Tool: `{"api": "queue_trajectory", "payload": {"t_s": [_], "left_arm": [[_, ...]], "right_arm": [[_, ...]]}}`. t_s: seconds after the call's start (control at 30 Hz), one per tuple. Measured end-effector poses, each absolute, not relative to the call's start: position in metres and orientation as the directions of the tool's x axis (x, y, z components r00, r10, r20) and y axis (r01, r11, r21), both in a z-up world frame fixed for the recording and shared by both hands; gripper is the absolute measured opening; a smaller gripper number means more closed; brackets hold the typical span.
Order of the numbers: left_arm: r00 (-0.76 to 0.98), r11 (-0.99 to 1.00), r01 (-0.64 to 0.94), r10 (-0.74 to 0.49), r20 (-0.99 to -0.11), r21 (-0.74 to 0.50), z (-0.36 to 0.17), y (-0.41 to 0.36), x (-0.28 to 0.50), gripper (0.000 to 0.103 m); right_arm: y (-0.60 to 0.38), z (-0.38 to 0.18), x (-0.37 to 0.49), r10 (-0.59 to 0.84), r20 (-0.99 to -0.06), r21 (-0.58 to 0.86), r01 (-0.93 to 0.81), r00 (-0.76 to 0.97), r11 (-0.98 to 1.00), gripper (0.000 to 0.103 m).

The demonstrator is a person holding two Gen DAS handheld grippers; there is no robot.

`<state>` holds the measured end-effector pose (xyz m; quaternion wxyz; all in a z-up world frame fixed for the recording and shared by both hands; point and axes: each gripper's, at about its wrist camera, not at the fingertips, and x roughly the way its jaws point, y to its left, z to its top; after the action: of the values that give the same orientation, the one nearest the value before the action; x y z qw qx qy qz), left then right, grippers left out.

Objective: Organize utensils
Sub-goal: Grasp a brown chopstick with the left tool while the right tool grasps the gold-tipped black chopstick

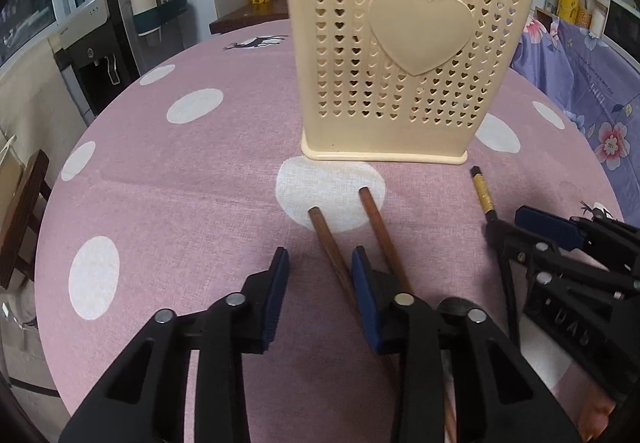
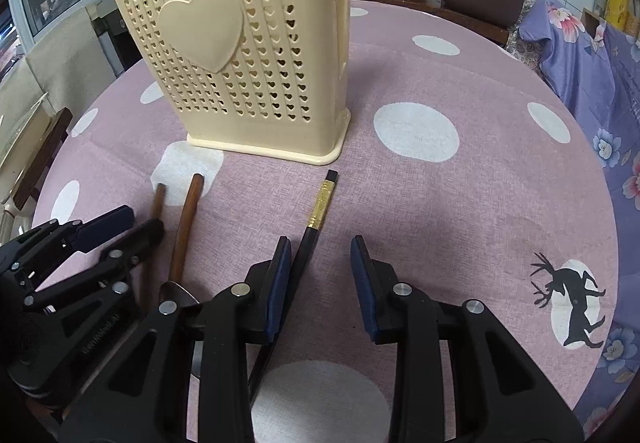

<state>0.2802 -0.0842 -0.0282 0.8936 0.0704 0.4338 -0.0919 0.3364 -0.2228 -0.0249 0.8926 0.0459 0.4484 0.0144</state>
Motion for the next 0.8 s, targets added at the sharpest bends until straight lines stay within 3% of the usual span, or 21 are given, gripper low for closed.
{"api": "queue_trajectory", "payload": {"t_s": [0.07,0.33,0.47,0.53,0.57,0.8], "left_arm": [[0.604,0.975,0.219,-0.105,-0.790,0.038,-0.028,-0.079,0.280,0.025],[0.599,0.980,0.196,-0.109,-0.793,0.013,-0.027,-0.083,0.284,0.025],[0.606,0.984,0.176,-0.105,-0.788,0.005,-0.027,-0.085,0.283,0.024],[0.611,0.985,0.173,-0.102,-0.785,0.007,-0.028,-0.087,0.281,0.016],[0.613,0.985,0.170,-0.099,-0.784,0.008,-0.028,-0.087,0.281,0.012],[0.606,0.985,0.173,-0.127,-0.785,-0.026,-0.027,-0.082,0.286,0.011]], "right_arm": [[-0.227,-0.025,0.337,0.073,-0.800,0.107,0.023,0.595,0.994,0.028],[-0.223,-0.025,0.352,0.065,-0.806,0.137,0.079,0.588,0.987,0.028],[-0.220,-0.025,0.357,0.022,-0.802,0.110,0.112,0.597,0.988,0.016],[-0.220,-0.025,0.358,0.008,-0.798,0.106,0.127,0.602,0.986,0.011],[-0.221,-0.025,0.358,0.008,-0.797,0.109,0.130,0.604,0.985,0.011],[-0.233,-0.027,0.358,0.057,-0.789,0.187,0.151,0.612,0.971,0.010]]}}
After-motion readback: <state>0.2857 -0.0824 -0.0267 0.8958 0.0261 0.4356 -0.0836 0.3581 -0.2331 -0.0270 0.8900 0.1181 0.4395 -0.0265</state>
